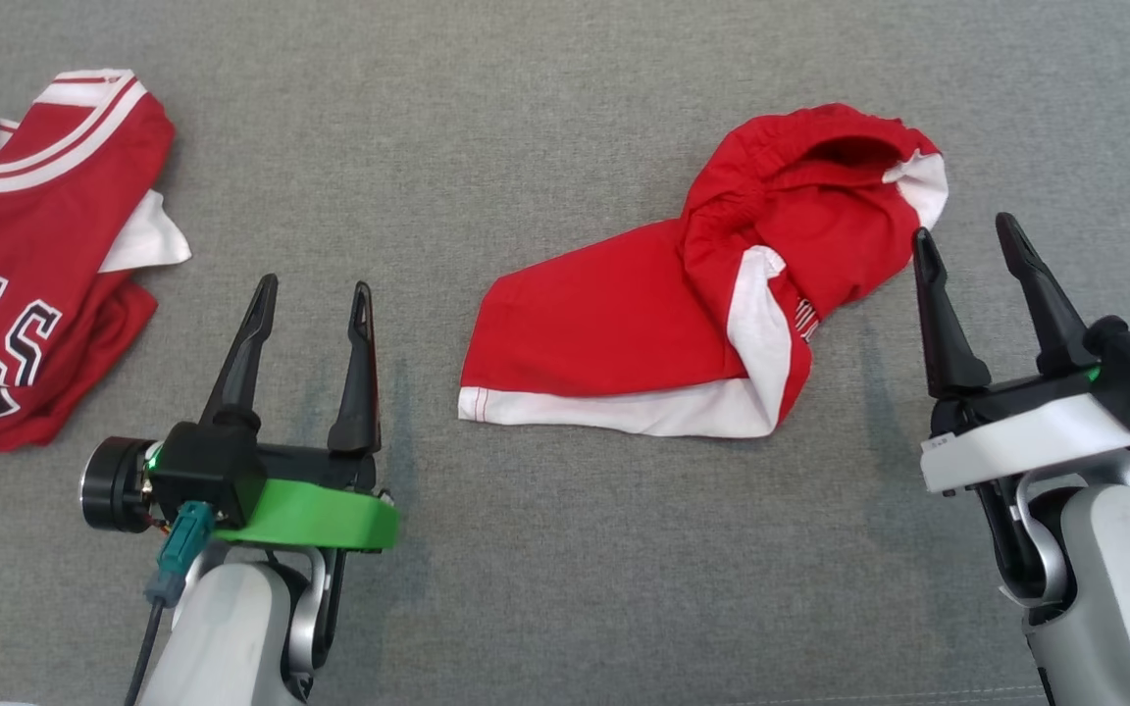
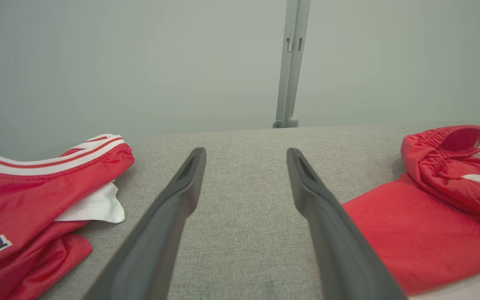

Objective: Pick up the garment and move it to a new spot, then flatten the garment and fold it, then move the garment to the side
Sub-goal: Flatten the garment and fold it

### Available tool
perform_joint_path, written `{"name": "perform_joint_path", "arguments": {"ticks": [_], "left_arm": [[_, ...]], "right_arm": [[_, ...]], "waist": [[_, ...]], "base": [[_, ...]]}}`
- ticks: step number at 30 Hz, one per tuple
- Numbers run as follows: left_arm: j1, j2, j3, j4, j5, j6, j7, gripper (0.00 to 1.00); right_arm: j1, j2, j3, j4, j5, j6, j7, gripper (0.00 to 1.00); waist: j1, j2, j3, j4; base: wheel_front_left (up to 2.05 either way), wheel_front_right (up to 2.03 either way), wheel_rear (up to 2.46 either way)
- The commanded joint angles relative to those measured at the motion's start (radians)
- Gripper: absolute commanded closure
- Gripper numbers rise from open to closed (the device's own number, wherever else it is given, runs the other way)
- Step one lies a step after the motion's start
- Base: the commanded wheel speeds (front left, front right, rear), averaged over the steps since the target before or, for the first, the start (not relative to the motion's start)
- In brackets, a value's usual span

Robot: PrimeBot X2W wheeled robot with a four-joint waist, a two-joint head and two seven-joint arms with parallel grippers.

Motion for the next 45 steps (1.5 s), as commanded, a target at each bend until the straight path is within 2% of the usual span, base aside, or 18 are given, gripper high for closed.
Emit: {"name": "perform_joint_path", "arguments": {"ticks": [1,4,12,24,28,36,45], "left_arm": [[0.017,0.010,0.006,-0.001,-0.002,0.005,-0.007,0.00],[0.036,0.020,0.013,-0.001,-0.007,0.010,-0.005,0.00],[0.110,0.042,0.021,-0.029,-0.015,0.032,0.030,0.00],[0.138,0.051,0.009,-0.060,-0.025,0.045,0.078,0.00],[0.105,0.045,-0.006,-0.048,-0.043,0.025,0.117,0.00],[0.078,0.028,-0.059,0.052,-0.095,-0.024,0.259,0.00],[0.062,0.017,-0.078,0.124,-0.130,-0.042,0.307,0.00]], "right_arm": [[0.019,0.005,-0.013,-0.006,0.001,-0.001,-0.011,0.00],[0.048,0.020,-0.044,-0.007,0.001,-0.001,-0.022,0.00],[0.114,0.049,-0.041,0.003,-0.001,-0.001,-0.041,0.00],[0.120,0.062,-0.037,0.015,0.007,-0.001,-0.053,0.00],[0.104,0.061,-0.027,0.013,0.010,-0.001,-0.051,0.00],[0.087,0.058,0.002,0.033,0.021,-0.001,-0.049,0.00],[0.078,0.054,0.010,0.051,0.031,-0.001,-0.058,0.00]], "waist": [[-0.0001,0.0000,-0.036,-0.036],[-0.0001,0.0000,-0.061,-0.052],[-0.0001,0.0000,-0.108,-0.084],[-0.0001,0.0000,-0.123,-0.086],[-0.0001,0.0000,-0.107,-0.087],[-0.0001,0.0000,-0.068,-0.111],[-0.0001,0.0000,-0.038,-0.123]], "base": [[0.00,0.00,0.00],[0.00,0.00,0.00],[0.00,0.00,0.00],[0.00,0.00,0.00],[0.00,0.00,0.00],[0.00,0.00,0.00],[0.00,0.00,0.00]]}}
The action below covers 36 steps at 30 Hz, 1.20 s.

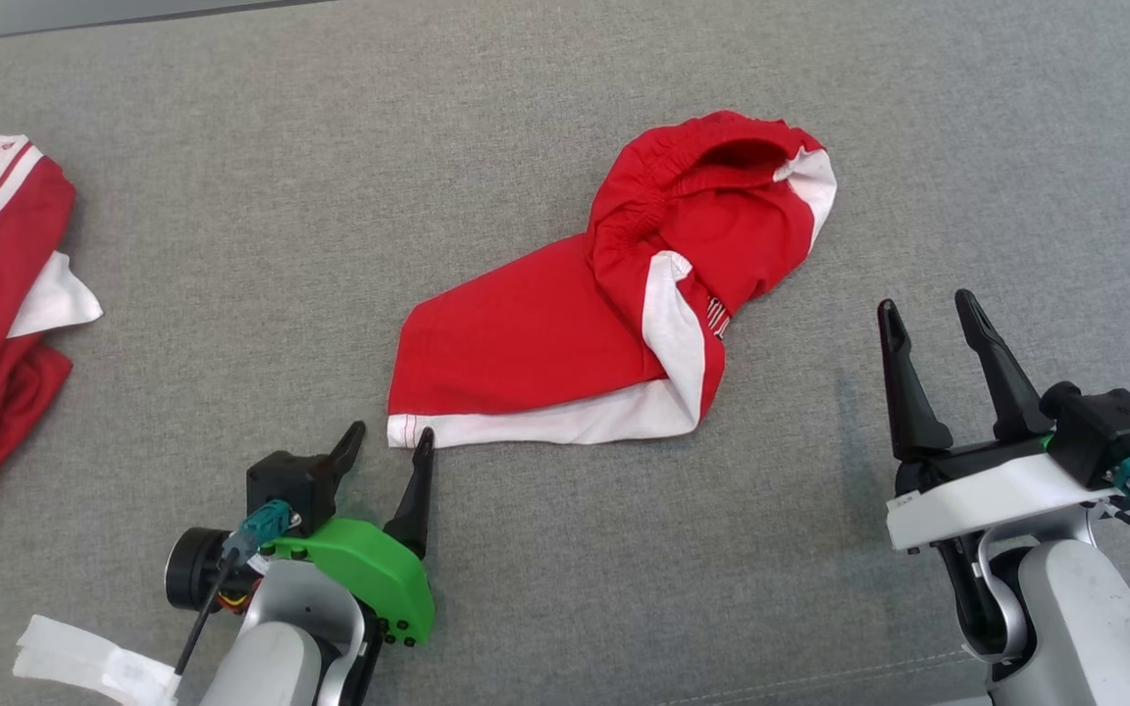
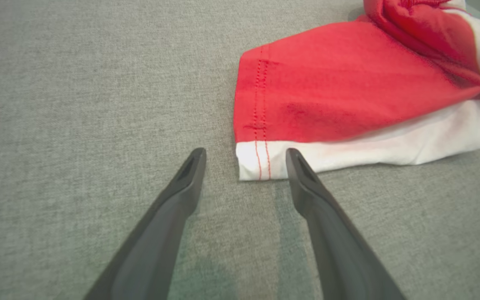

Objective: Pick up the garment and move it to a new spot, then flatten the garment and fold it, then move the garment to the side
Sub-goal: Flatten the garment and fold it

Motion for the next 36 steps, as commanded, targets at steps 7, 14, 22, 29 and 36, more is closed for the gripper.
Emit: {"name": "perform_joint_path", "arguments": {"ticks": [7,14,22,29,36], "left_arm": [[-0.028,0.011,-0.015,0.026,-0.012,-0.022,0.016,1.00],[-0.041,0.006,-0.020,0.024,-0.002,-0.013,-0.013,1.00],[-0.066,-0.016,-0.043,0.039,0.003,-0.015,-0.048,1.00],[-0.090,-0.033,-0.064,0.064,0.002,-0.018,-0.072,1.00],[-0.110,-0.041,-0.069,0.085,-0.005,-0.012,-0.095,1.00]], "right_arm": [[-0.026,-0.017,0.007,0.011,0.010,-0.001,-0.001,0.00],[-0.096,-0.072,0.059,0.035,0.037,-0.001,0.023,0.00],[-0.267,-0.171,0.296,0.145,0.110,-0.001,0.085,0.00],[-0.374,-0.229,0.442,0.245,0.176,-0.001,0.114,0.00],[-0.427,-0.276,0.525,0.289,0.244,-0.001,0.145,0.97]], "waist": [[0.0000,0.0000,0.009,0.002],[0.0000,0.0000,0.012,0.034],[0.0000,0.0000,0.044,0.108],[0.0000,0.0000,0.067,0.149],[0.0000,0.0000,0.082,0.159]], "base": [[0.00,0.00,0.00],[0.00,0.00,0.00],[0.00,0.00,0.00],[0.00,0.00,0.00],[0.00,0.00,0.00]]}}
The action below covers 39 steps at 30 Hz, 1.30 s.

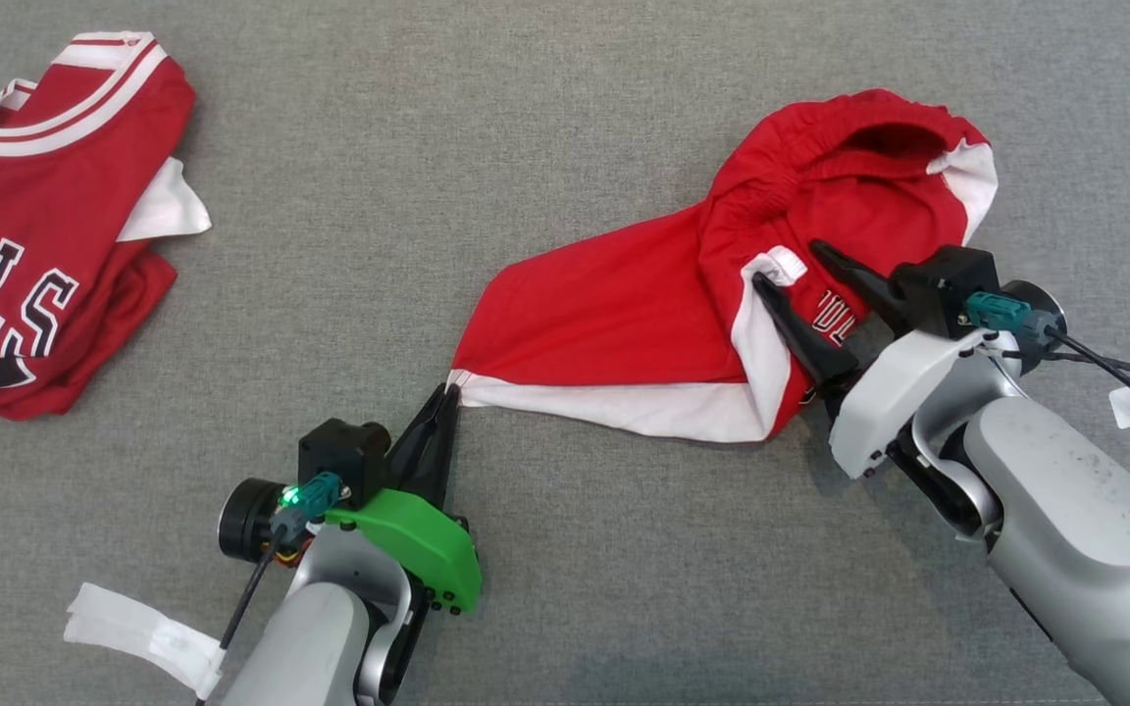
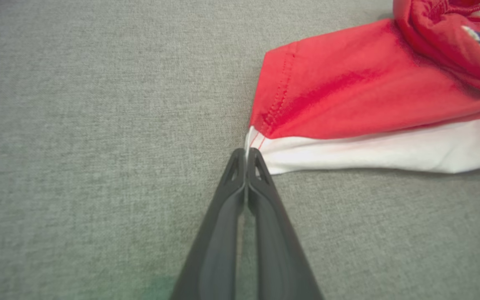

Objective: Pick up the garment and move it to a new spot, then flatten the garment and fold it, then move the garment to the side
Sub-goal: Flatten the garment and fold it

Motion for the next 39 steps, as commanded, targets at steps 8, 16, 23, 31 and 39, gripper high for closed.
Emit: {"name": "perform_joint_path", "arguments": {"ticks": [8,16,23,31,39], "left_arm": [[-0.025,0.011,0.017,-0.010,0.005,0.021,-0.055,1.00],[-0.050,0.042,0.052,-0.132,0.025,0.051,-0.124,1.00],[-0.093,0.070,0.084,-0.314,0.055,0.091,-0.139,1.00],[-0.171,0.091,0.099,-0.556,0.105,0.126,-0.118,1.00],[-0.217,0.099,0.083,-0.724,0.146,0.146,-0.058,1.00]], "right_arm": [[-0.013,-0.035,-0.011,-0.022,0.016,-0.001,-0.076,1.00],[0.040,-0.016,-0.151,-0.122,-0.034,-0.001,-0.165,1.00],[0.123,0.034,-0.338,-0.278,-0.109,-0.001,-0.177,1.00],[0.191,0.135,-0.565,-0.494,-0.203,-0.001,-0.090,1.00],[0.254,0.228,-0.683,-0.699,-0.268,-0.001,0.031,1.00]], "waist": [[0.0000,-0.0001,-0.002,-0.011],[0.0000,-0.0001,-0.043,-0.046],[0.0000,-0.0001,-0.092,-0.084],[0.0000,-0.0001,-0.146,-0.123],[0.0000,-0.0001,-0.176,-0.142]], "base": [[0.00,0.00,0.00],[0.00,0.00,0.00],[0.00,0.00,0.00],[0.00,0.00,0.00],[0.00,0.00,0.00]]}}
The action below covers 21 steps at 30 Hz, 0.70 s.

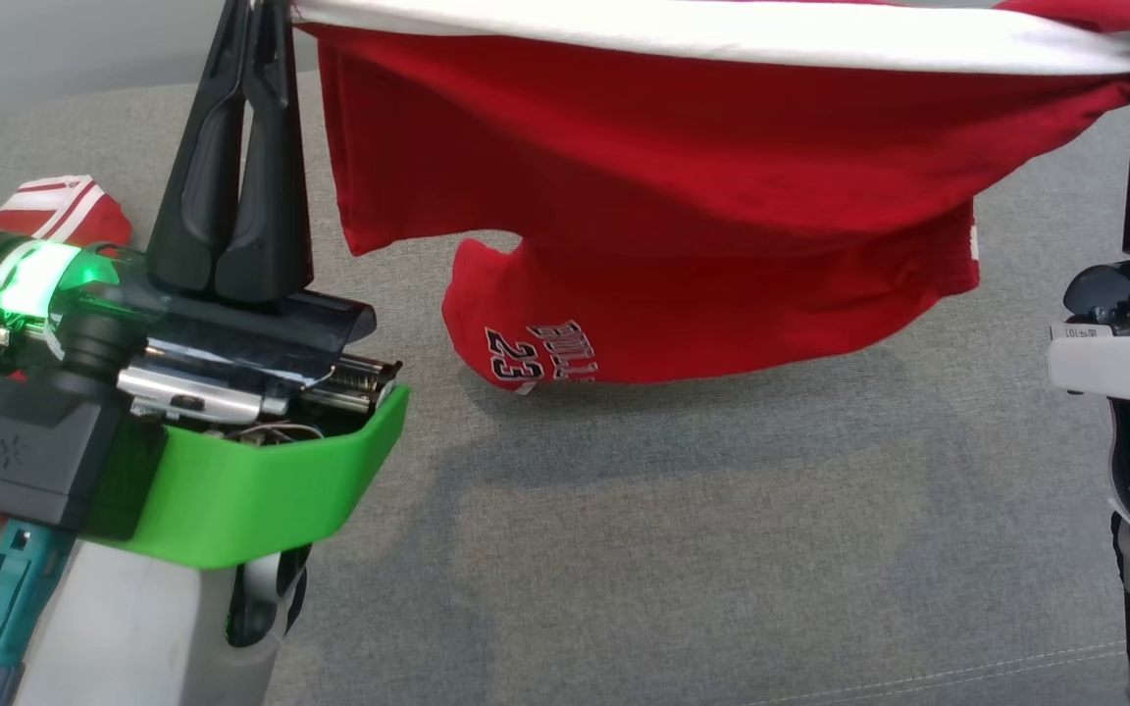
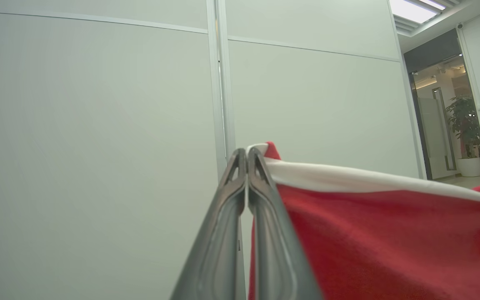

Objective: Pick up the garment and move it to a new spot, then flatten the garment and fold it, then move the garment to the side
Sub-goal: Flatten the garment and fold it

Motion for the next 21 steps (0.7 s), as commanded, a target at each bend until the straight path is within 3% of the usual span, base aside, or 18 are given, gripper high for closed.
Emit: {"name": "perform_joint_path", "arguments": {"ticks": [1,12,21], "left_arm": [[-0.011,0.005,0.002,-0.013,0.005,0.009,0.009,1.00],[-0.037,0.015,0.005,-0.023,-0.002,0.007,0.030,1.00],[-0.272,0.009,0.012,0.144,-0.048,-0.083,0.006,1.00]], "right_arm": [[0.023,0.008,-0.009,-0.017,-0.012,-0.001,0.016,1.00],[0.003,0.026,-0.022,-0.020,0.007,-0.001,0.068,1.00],[-0.236,-0.020,0.000,0.149,0.063,-0.001,0.054,1.00]], "waist": [[0.0000,0.0000,-0.007,-0.008],[0.0000,0.0000,0.024,-0.010],[0.0000,0.0000,0.116,0.000]], "base": [[0.00,0.00,0.00],[0.00,0.00,0.00],[0.00,0.00,0.00]]}}
